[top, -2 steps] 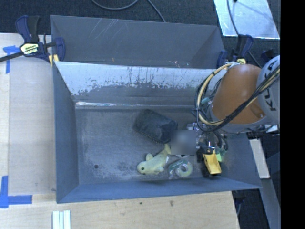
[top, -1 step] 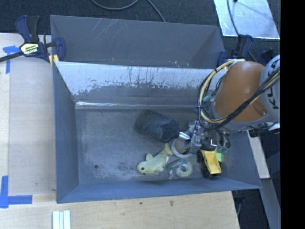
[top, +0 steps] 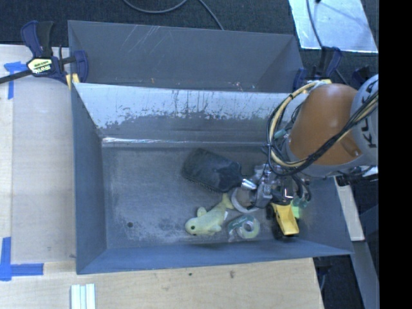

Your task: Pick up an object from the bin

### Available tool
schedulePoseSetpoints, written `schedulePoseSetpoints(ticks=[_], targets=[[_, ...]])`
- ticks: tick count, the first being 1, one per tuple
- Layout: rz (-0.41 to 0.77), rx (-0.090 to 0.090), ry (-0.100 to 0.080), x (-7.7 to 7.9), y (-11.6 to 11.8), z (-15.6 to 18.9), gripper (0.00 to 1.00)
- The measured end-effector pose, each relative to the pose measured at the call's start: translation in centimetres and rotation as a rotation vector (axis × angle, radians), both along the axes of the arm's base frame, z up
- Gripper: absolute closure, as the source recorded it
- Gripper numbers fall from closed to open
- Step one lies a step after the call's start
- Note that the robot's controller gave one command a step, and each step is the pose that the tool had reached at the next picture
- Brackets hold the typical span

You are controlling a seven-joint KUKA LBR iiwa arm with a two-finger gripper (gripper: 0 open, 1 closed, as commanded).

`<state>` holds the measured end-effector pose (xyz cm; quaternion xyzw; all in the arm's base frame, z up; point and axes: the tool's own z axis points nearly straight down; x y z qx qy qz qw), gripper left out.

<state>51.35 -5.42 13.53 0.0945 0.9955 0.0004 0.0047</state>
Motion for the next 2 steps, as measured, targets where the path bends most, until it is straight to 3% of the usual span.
schedulePoseSetpoints(ticks=[1, 2], targets=[[0.005, -0.003, 0.005, -1.6, 2.9, 4.1, 1.00], [0.030, 0.004, 0.001, -1.0, 5.6, 8.8, 1.00]])
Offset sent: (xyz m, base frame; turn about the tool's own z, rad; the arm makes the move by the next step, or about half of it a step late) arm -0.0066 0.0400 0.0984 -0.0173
